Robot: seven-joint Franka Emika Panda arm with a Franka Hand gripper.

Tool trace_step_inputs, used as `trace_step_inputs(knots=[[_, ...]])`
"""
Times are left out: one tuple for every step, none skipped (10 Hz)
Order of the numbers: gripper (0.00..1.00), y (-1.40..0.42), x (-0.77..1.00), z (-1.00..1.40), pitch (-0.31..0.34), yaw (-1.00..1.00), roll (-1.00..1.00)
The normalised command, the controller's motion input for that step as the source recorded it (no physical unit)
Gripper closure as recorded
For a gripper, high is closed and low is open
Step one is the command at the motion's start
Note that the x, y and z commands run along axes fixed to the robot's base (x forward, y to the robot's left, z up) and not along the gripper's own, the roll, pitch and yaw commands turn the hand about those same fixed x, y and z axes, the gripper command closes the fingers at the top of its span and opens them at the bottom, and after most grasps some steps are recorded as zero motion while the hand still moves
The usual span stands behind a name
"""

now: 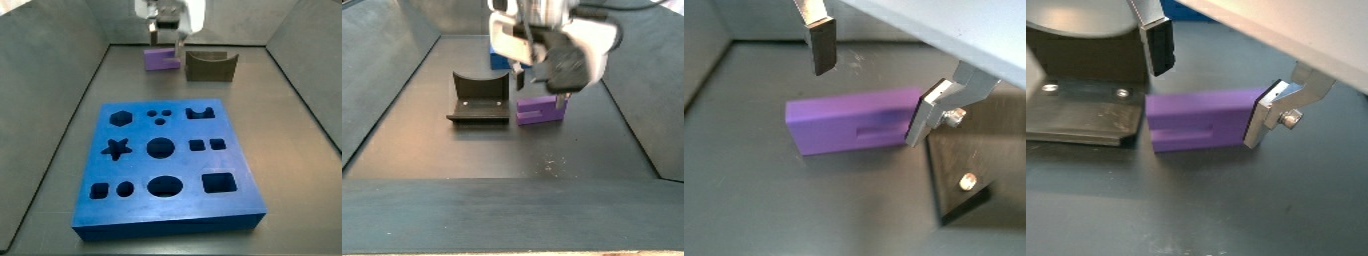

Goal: Pick up the double-square object. Move up. Place the double-square object on the fixture. Regrasp the double-square object. Move to above the board. Insert the double-square object.
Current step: Pick up the double-square object.

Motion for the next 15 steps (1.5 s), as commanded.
trace_step_inputs(knots=[[0.00, 0.00, 0.00, -0.56, 0.000, -1.00, -0.09], [0.00, 0.00, -0.11, -0.37, 0.023, -0.90, -0.13], [0.00, 0.00, -0.23, -0.23, 0.043, -0.81, -0.17], [0.00, 0.00, -0.23, -0.16, 0.046, -0.79, -0.17], [0.00, 0.00, -0.21, -0.13, 0.060, -0.77, -0.09], [0.00, 0.00, -0.10, -0.11, 0.071, -0.67, -0.04], [0.00, 0.00, -0.10, -0.11, 0.063, -0.66, -0.05], [0.00, 0.00, -0.13, 0.00, 0.000, -0.20, 0.00], [0.00, 0.00, -0.19, -0.01, 0.000, -0.27, 0.08], [0.00, 0.00, -0.07, 0.00, 0.000, -0.27, 0.00], [1.00, 0.00, 0.00, 0.00, 0.000, 0.00, 0.00], [1.00, 0.00, 0.00, 0.00, 0.000, 0.00, 0.00], [1.00, 0.00, 0.00, 0.00, 0.000, 0.00, 0.00], [1.00, 0.00, 0.00, 0.00, 0.000, 0.00, 0.00], [1.00, 0.00, 0.00, 0.00, 0.000, 0.00, 0.00]])
